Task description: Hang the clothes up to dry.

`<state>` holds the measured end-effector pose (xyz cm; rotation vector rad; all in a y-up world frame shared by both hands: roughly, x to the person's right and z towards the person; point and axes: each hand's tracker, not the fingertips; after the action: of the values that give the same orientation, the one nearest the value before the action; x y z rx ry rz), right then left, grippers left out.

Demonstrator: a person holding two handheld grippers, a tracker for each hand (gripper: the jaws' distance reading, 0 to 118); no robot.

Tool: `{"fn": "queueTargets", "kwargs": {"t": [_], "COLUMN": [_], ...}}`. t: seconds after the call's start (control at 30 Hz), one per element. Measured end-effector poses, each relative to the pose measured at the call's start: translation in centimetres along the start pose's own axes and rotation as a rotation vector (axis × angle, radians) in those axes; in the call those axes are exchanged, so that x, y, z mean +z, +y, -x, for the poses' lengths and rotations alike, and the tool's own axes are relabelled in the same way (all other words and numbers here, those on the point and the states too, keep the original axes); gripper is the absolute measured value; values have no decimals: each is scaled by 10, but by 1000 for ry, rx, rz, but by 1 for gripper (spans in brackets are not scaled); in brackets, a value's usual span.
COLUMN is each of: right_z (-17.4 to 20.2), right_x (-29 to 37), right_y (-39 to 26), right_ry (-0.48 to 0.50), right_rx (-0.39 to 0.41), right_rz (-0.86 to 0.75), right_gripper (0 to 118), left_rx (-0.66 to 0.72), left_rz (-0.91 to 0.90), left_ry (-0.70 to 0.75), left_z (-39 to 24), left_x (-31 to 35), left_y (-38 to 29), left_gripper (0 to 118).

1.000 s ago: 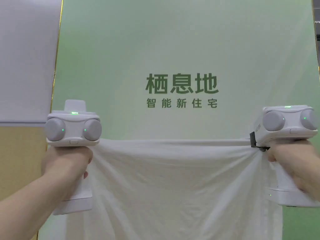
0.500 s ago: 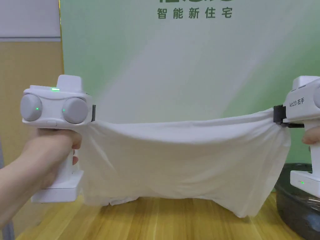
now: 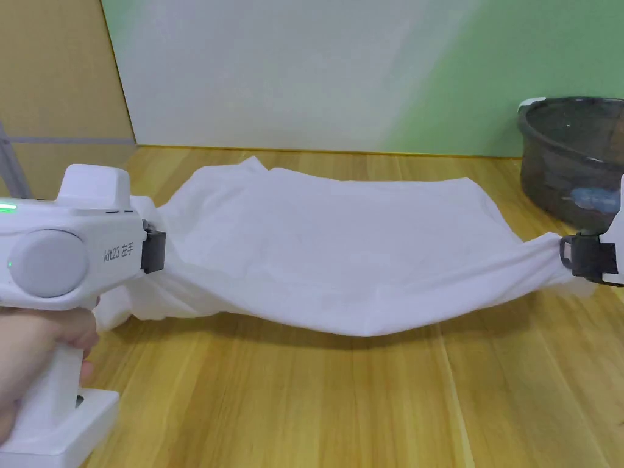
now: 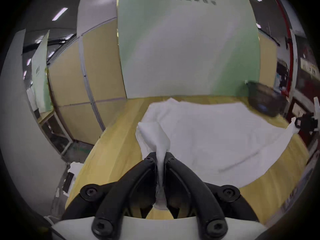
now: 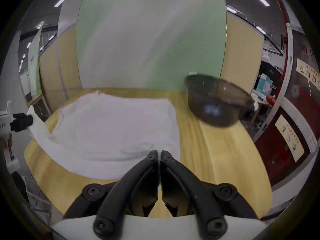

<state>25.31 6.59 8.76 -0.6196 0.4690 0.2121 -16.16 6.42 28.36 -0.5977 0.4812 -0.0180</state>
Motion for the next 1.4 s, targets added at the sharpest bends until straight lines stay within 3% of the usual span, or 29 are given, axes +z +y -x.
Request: {"fn": "queueTargets", "kwargs": {"t": [0.07, 0.2, 0.33, 0.43, 0.67, 0.73, 0.77, 0.83, 0.87, 0.9, 1.07, 1.4], "right_z": [0, 6, 1, -5, -2, 0, -1, 1, 3, 5, 41, 147], "right_x": [3, 16, 17, 16, 15, 18, 17, 23, 27, 31, 38, 0], "right_y": [-27, -67, -94, -108, -113, -110, -107, -97, -91, -85, -41, -18], "right_ry": [19, 46, 16, 26, 17, 2, -1, -71, -82, -96, -115, -100], "right_rx": [-26, -62, -64, -120, -113, -109, -113, -123, -120, -109, -8, -70], "right_rz": [28, 74, 103, 128, 127, 118, 117, 119, 102, 80, -22, -41], "right_gripper": [1, 1, 1, 1, 2, 3, 14, 49, 68, 74, 75, 75], "left_rx": [-50, 45, 6, 37, 35, 54, 72, 75, 76, 74, 48, 44], "left_rz": [17, 104, 128, 162, 169, 166, 160, 136, 116, 85, 3, -26], "left_ry": [24, 3, 23, 12, 21, 25, 34, 48, 43, 35, 42, 113], "left_z": [-3, 4, 2, 4, 3, 4, 5, 5, 6, 5, -15, -104], "left_x": [3, 4, 9, 9, 11, 13, 16, 24, 29, 34, 49, 20], "left_y": [-22, -55, -81, -96, -109, -107, -103, -96, -90, -85, -48, -9], "left_gripper": [3, 3, 3, 3, 3, 9, 23, 61, 70, 69, 69, 69]}}
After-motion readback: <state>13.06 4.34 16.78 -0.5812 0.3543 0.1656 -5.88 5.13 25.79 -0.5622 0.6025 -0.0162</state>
